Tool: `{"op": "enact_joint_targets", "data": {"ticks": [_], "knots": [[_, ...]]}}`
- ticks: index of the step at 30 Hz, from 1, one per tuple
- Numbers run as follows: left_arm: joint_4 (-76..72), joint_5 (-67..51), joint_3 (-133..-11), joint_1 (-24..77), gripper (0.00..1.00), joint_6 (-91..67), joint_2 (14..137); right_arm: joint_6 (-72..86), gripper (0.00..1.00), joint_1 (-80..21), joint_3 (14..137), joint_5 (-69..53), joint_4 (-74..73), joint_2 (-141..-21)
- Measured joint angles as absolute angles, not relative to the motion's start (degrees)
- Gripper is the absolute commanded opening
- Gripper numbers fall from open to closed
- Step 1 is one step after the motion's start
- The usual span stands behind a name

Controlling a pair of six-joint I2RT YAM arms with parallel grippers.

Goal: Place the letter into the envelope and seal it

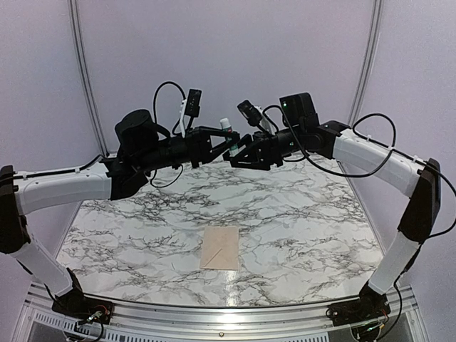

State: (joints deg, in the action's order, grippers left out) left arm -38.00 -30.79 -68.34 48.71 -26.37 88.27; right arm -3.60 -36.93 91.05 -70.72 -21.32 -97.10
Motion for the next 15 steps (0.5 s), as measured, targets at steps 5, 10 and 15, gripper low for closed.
{"op": "enact_joint_targets", "data": {"ticks": [5,10,15], "knots": [[-37.9,-30.5,-68.0,48.7,0.00,-26.3,88.6,-3.4,0.46,-37.5,91.0,-72.0,-20.3,-96.7],[-37.9,-30.3,-68.0,48.7,0.00,-26.3,89.0,-3.0,0.35,-37.7,90.9,-73.1,-19.6,-96.5],[-37.9,-29.9,-68.0,48.7,0.00,-26.2,89.1,-2.3,0.31,-37.7,90.8,-73.0,-19.2,-96.5]]}}
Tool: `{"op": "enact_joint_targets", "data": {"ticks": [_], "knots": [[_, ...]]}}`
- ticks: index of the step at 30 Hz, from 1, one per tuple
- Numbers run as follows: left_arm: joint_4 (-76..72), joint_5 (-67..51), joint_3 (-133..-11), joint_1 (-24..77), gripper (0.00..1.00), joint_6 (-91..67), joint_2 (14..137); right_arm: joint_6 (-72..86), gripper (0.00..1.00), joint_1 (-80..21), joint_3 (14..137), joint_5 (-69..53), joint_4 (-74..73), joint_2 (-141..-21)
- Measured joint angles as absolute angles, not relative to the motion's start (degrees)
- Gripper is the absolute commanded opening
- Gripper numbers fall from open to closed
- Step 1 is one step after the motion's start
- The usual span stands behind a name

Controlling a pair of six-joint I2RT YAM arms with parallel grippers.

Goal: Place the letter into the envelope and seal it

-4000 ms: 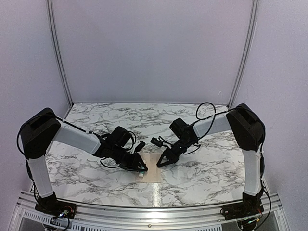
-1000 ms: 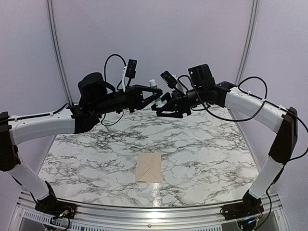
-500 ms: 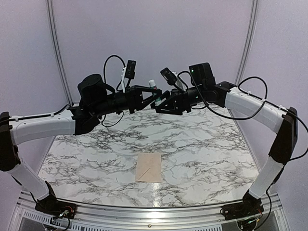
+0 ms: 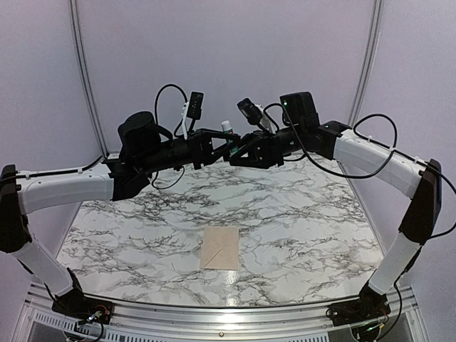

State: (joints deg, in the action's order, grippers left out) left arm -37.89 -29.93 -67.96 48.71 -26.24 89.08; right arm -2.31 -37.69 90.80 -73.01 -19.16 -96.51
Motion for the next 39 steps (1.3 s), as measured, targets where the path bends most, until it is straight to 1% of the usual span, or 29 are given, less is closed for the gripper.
{"op": "enact_joint_targets", "data": {"ticks": [3,5,8,9,11,13,26,30,33,37,39], "knots": [[-37.9,-29.7,-67.9,48.7,0.00,-26.0,89.1,-1.7,0.30,-37.7,90.4,-72.8,-18.8,-96.5],[-37.9,-29.5,-67.9,48.7,0.00,-25.7,89.1,-1.4,0.34,-37.7,89.9,-72.5,-18.6,-96.5],[-37.9,-29.2,-67.3,48.7,0.00,-25.3,89.1,-1.1,0.34,-37.7,89.6,-71.8,-18.4,-96.5],[-37.9,-29.1,-67.1,48.7,0.00,-25.2,89.1,-1.0,0.32,-37.7,89.4,-71.5,-18.4,-96.5],[-37.8,-28.9,-66.9,48.7,0.00,-25.1,89.1,-1.0,0.24,-37.7,89.3,-71.0,-18.4,-96.5],[-37.8,-28.9,-66.9,48.7,0.00,-25.1,89.1,-0.8,0.21,-37.7,89.3,-70.4,-18.3,-96.5],[-37.8,-27.5,-65.6,48.7,0.00,-24.3,88.9,-0.6,0.23,-37.7,87.9,-67.4,-18.0,-96.5],[-37.7,-26.8,-65.4,48.7,0.00,-24.1,88.7,-0.6,0.12,-37.7,87.8,-67.2,-18.0,-96.5],[-37.6,-26.5,-65.4,48.6,0.00,-24.0,88.7,-0.5,0.01,-37.7,87.8,-66.9,-18.0,-96.5],[-37.6,-24.9,-65.1,48.7,0.00,-24.0,88.7,-0.6,0.00,-37.7,87.8,-64.7,-18.0,-96.5],[-37.2,-21.5,-64.8,48.8,0.00,-23.8,88.8,-1.1,0.00,-38.2,87.9,-58.4,-18.7,-95.9]]}}
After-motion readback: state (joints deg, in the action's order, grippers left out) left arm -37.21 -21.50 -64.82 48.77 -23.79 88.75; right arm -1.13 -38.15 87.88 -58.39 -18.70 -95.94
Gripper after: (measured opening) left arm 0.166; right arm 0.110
